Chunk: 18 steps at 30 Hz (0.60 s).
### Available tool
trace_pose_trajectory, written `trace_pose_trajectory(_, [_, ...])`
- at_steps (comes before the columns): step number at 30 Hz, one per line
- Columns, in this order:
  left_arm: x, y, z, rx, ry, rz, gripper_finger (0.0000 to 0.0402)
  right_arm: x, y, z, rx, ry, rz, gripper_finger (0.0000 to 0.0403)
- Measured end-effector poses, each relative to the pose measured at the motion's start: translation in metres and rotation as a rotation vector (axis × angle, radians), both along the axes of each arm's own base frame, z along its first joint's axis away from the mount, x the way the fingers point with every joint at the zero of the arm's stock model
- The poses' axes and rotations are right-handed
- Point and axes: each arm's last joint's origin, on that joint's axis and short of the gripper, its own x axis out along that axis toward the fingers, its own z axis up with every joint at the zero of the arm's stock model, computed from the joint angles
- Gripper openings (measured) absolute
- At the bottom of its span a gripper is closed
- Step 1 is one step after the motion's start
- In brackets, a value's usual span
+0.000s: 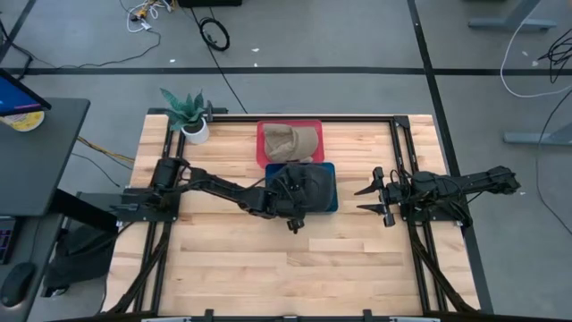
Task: Pick & Place hat
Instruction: Put the black cap into the blue bin
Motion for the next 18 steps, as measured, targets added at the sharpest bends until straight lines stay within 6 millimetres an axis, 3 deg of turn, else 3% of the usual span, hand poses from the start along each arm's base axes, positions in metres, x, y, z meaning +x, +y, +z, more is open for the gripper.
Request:
trace_pose_trajectory(10, [-0.001, -0.007, -0.006, -0.079, 0.029, -0.037, 0.0016, 0.000, 0.000, 0.000, 0.000, 0.000, 0.000, 0.0185])
trace_pose_trajectory(18, [-0.007, -0.027, 0.001, -0.105, 0.041, -0.122, 0.0020, 0.000, 0.000, 0.000, 0.000, 0.000, 0.000, 0.0185])
